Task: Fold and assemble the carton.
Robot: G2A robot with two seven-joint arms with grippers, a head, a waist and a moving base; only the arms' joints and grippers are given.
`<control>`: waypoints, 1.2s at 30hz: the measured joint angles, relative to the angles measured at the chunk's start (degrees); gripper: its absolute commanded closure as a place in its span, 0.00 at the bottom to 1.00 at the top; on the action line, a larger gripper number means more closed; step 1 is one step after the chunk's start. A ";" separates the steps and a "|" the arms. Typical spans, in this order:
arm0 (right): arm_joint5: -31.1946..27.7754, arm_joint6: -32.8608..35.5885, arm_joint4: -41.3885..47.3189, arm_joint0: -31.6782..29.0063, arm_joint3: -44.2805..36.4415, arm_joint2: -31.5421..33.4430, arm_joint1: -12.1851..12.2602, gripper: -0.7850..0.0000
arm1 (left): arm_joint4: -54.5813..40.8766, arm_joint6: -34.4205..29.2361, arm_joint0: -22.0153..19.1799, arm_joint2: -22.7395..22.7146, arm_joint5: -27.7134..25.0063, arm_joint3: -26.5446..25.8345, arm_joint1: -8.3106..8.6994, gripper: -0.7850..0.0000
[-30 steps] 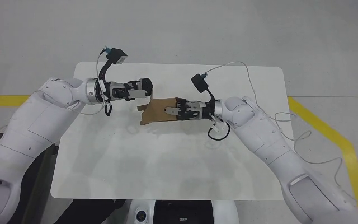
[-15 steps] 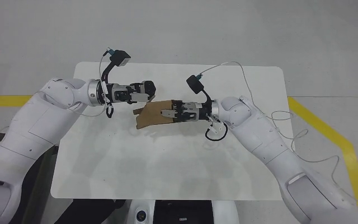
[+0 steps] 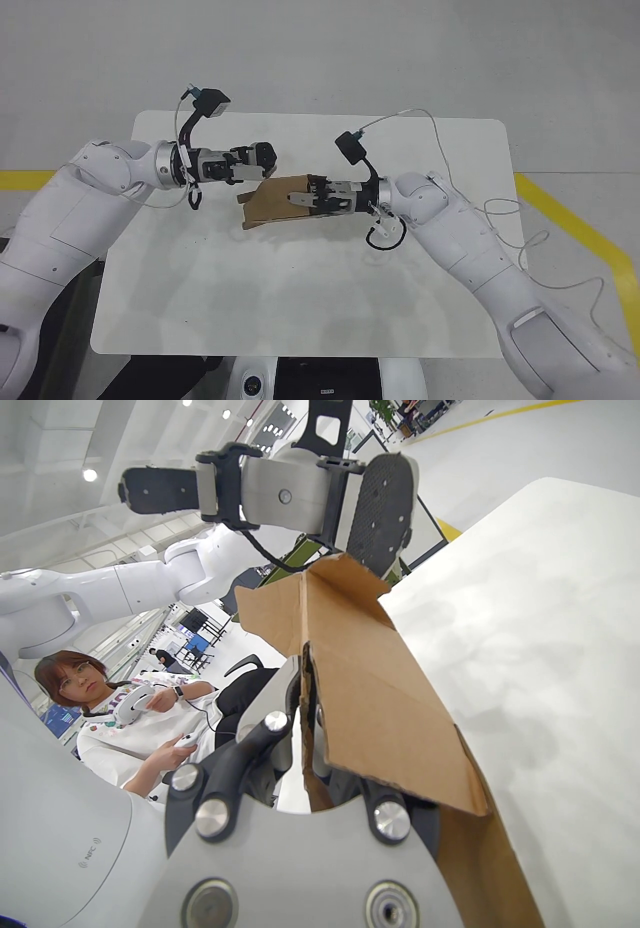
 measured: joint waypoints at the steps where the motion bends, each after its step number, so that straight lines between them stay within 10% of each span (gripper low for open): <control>1: -0.06 -0.46 -0.14 0.05 0.26 0.46 0.08 1.00 | 0.11 0.27 0.04 -0.13 -0.26 0.40 -0.05 0.00; 36: 2.71 -18.05 -13.35 -0.06 -1.79 8.64 -0.14 1.00 | 0.93 -0.64 2.19 -2.41 0.65 -1.60 -0.07 0.00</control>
